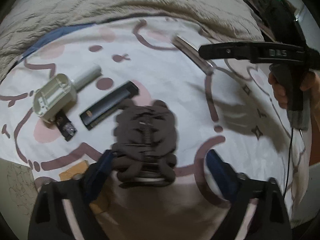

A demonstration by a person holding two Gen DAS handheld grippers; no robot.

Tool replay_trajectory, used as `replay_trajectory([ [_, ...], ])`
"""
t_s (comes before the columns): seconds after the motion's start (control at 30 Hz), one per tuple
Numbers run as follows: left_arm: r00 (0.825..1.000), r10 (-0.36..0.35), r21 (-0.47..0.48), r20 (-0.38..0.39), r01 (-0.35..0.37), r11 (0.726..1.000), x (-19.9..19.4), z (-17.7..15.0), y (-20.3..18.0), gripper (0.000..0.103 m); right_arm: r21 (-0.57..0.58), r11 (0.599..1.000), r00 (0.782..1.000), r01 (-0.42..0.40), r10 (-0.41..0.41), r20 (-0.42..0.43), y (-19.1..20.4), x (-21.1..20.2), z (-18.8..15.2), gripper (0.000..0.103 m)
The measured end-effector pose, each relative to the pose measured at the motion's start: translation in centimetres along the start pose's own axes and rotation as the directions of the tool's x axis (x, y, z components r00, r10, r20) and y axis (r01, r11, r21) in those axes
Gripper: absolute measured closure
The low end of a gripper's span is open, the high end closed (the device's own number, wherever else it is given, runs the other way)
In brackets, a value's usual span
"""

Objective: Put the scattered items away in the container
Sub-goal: 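Grasp the clear tube of brown contents with the right gripper, then grasp the brown claw hair clip with the left gripper while the right gripper lifts the tube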

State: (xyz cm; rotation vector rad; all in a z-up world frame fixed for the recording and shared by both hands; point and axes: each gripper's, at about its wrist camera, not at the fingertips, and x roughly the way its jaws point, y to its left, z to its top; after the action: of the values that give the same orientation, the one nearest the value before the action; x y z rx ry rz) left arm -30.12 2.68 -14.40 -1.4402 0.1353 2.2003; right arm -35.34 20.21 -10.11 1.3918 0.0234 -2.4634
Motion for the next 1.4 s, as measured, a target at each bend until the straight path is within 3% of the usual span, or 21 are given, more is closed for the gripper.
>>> replay_trajectory([
  [0.17, 0.999, -0.037, -0.066, -0.005, 0.036, 0.997, 0.1, 0.5, 1.1, 0.022, 0.039, 0.989, 0.989, 0.145, -0.146, 0.020, 0.1, 1.3, 0.7, 0.015],
  [0.23, 0.999, -0.037, -0.066, -0.005, 0.037, 0.997, 0.0, 0.6, 1.1, 0.023, 0.068, 0.978, 0.980, 0.196, -0.198, 0.026, -0.1, 1.6, 0.8, 0.021],
  [0.4, 1.000, -0.004, -0.039, -0.004, 0.004, 0.999, -0.1, 0.7, 0.9, 0.023, 0.111, 0.966, 0.972, 0.234, -0.235, -0.011, -0.1, 2.8, 1.3, 0.034],
  [0.5, 0.996, 0.093, -0.004, 0.012, -0.093, 0.996, -0.1, 0.8, 0.8, 0.028, 0.118, 0.964, 0.971, 0.239, -0.235, -0.049, -0.1, 4.0, 1.1, 0.034],
  [0.73, 0.998, 0.070, -0.049, 0.005, -0.069, 0.996, 0.0, 1.4, 1.4, 0.028, 0.141, 0.961, 0.970, 0.238, -0.228, -0.088, 0.2, 5.2, 0.4, 0.045],
  [0.9, 0.998, 0.069, -0.059, 0.015, -0.068, 0.996, 0.3, 2.0, 1.4, 0.028, 0.128, 0.966, 0.974, 0.223, -0.214, -0.076, 1.1, 4.7, -0.3, 0.076],
  [1.1, 0.995, 0.097, -0.023, 0.028, -0.096, 0.995, 0.4, 2.0, 0.9, 0.028, 0.120, 0.975, 0.980, 0.188, -0.178, -0.082, 2.3, 3.3, -2.3, 0.076],
  [1.2, 0.995, 0.089, -0.003, 0.035, -0.089, 0.996, 0.3, 1.8, 0.6, 0.037, 0.107, 0.981, 0.984, 0.159, -0.149, -0.092, 3.2, 2.8, -3.3, 0.076],
  [1.4, 0.993, 0.108, 0.032, 0.044, -0.110, 0.993, 0.4, 1.5, 0.1, 0.038, 0.029, 0.990, 0.986, 0.139, -0.135, -0.096, 4.6, 1.7, -5.9, 0.076],
])
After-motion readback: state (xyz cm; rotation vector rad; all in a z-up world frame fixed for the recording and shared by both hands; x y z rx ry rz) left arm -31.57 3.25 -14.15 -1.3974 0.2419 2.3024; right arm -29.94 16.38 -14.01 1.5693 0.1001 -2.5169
